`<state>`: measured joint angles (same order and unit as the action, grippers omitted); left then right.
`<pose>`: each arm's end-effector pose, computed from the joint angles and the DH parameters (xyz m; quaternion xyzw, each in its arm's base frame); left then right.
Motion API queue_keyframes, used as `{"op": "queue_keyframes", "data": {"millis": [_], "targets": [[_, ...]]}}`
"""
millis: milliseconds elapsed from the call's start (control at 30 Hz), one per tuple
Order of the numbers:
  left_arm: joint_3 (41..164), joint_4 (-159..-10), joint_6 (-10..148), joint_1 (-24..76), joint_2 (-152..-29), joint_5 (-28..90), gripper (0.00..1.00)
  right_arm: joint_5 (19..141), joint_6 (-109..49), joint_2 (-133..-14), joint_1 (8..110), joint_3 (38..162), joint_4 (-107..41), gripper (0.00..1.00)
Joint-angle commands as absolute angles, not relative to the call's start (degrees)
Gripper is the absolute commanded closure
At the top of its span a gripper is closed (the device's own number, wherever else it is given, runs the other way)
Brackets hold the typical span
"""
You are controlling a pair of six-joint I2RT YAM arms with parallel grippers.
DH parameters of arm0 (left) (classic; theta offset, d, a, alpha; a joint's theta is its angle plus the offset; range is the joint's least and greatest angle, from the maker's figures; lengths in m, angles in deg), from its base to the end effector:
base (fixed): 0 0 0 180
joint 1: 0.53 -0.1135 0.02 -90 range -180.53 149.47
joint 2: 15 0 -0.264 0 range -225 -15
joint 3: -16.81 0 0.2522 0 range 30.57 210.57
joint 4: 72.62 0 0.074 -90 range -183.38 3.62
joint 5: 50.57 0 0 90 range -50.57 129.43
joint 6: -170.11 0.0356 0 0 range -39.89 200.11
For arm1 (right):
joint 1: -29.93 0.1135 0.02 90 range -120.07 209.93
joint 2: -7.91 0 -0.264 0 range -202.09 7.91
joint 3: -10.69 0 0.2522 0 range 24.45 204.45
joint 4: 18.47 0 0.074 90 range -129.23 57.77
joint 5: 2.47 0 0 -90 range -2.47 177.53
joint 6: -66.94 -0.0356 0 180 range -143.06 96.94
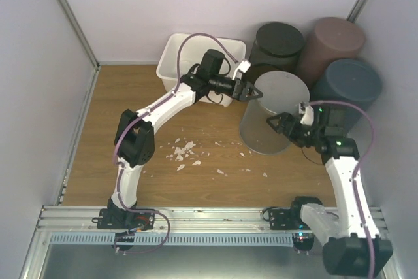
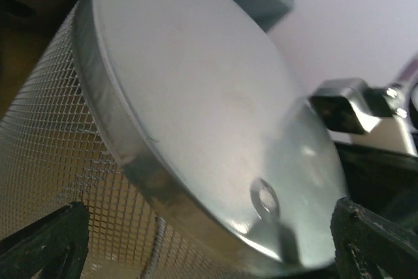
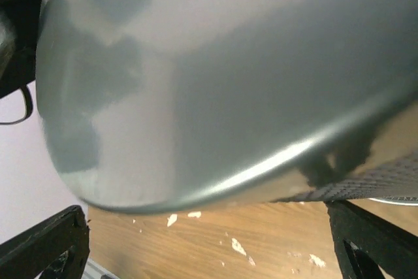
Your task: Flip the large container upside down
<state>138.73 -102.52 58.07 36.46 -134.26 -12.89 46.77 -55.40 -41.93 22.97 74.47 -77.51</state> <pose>0.3713 -0.3150 0.3117 0.3273 0.7299 -0.5578 0.2213 0.1674 0.0030 0.3045 0.1661 0.8606 0.3926 0.2785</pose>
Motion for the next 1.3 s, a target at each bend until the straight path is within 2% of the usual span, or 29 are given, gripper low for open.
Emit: {"op": "queue_keyframes", "data": {"millis": [0, 200, 533, 800, 933, 1100, 1200, 1267], "targets": [[143.29, -101.12, 58.18, 36.0, -136.95, -15.56, 0.01, 53.06, -58.29, -50.01, 34.12, 76.16, -65.53, 0.0], [146.69, -102.36, 59.19, 34.73, -141.15, -17.38, 0.01, 58.9, -56.38, -56.05, 35.45, 83.39, -68.02, 0.0], [146.06, -99.53, 56.83, 35.75, -141.72, -17.03, 0.01, 64.77, -55.64, -52.11, 35.51, 87.16, -74.98, 0.01], [145.34, -101.04, 56.93, 35.67, -137.95, -15.93, 0.01, 65.95, -55.64, -49.35, 35.48, 87.51, -77.55, 0.0], [147.23, -110.66, 63.59, 34.62, -131.1, -13.96, 0.01, 65.63, -55.63, -46.46, 35.49, 88.94, -80.2, 0.0], [150.6, -129.22, 86.1, 33.62, -121.55, 1.72, 0.01, 62.67, -54.5, -42.8, 35.54, 88.31, -83.82, 0.0], [151.59, -141.18, 102.01, 33.51, -121.76, 17.68, 0.01, 61.28, -55.19, -40.04, 35.53, 87.23, -83.78, 0.0], [147.8, -143.86, 111.43, 33.11, -121.99, 27.84, 0.01, 61.07, -55.29, -38.76, 35.55, 87.11, -84.38, 0.0]]}}
